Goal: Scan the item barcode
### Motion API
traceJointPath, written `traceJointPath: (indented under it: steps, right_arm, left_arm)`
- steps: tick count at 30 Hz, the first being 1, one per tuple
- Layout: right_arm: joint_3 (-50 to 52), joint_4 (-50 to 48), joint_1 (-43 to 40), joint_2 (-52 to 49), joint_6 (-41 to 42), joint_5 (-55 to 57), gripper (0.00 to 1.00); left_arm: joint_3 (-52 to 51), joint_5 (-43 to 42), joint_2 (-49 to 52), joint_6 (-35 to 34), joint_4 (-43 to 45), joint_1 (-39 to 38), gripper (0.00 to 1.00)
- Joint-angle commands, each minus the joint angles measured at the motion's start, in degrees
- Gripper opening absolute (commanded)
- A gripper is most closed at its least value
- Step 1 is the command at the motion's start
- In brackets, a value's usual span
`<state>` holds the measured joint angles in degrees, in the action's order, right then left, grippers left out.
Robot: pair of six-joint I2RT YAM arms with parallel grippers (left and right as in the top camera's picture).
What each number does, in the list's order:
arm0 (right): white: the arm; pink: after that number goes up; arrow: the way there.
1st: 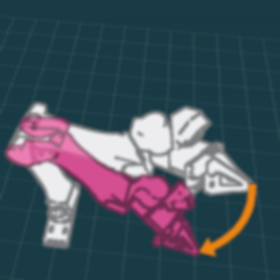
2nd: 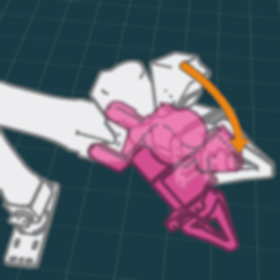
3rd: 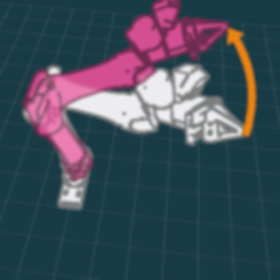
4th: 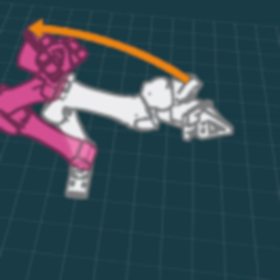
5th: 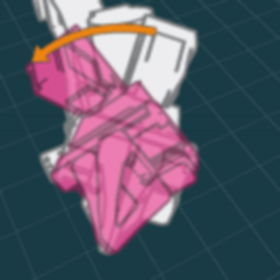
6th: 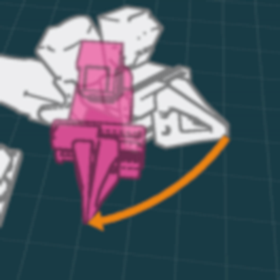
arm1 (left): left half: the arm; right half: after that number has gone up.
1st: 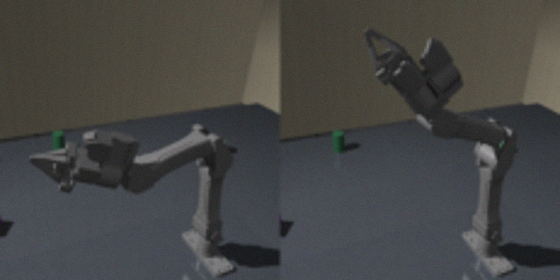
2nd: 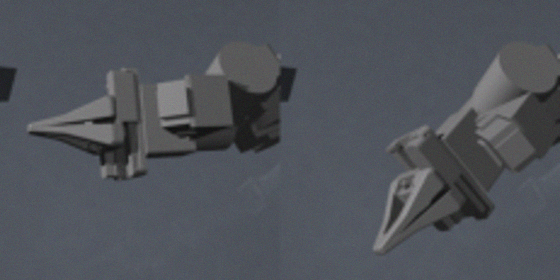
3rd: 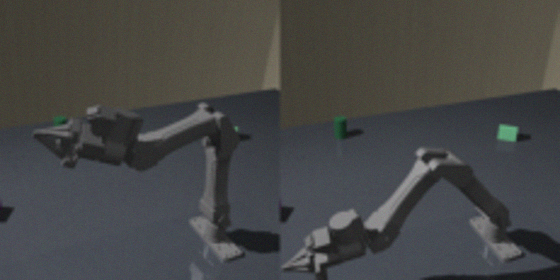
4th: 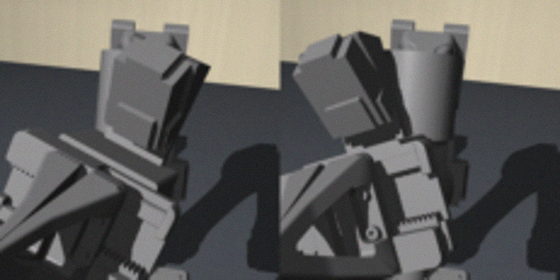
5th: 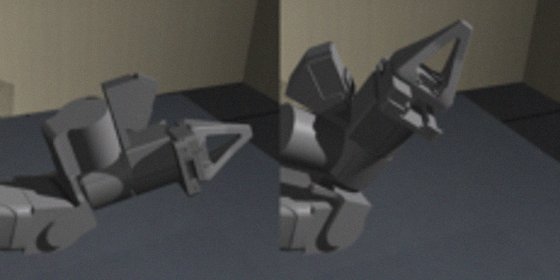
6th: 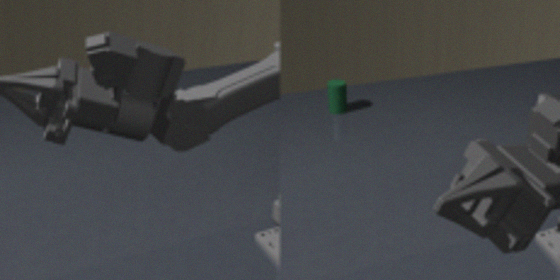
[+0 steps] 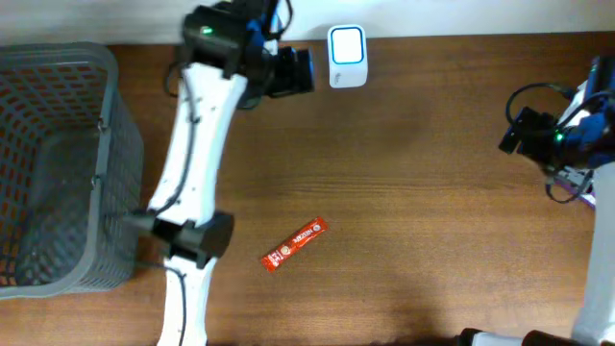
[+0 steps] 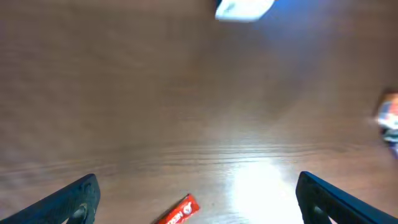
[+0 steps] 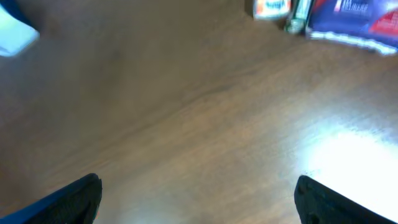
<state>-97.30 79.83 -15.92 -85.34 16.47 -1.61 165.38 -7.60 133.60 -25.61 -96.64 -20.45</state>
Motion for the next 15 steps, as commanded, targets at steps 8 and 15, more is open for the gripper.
traceJointPath:
  steps: [8,15]
  right_arm:
    - [7.3,-11.8,0.2,-0.6,0.1,-11.3,0.99]
    - [7.3,-11.8,0.2,-0.6,0.1,-11.3,0.98]
  left_arm:
    - [-71.1,2.3,-24.3,-1.2,7.8,1.4,0.99]
    - [-91.9,-5.9,-24.3,9.4,27.8,-4.7,0.37]
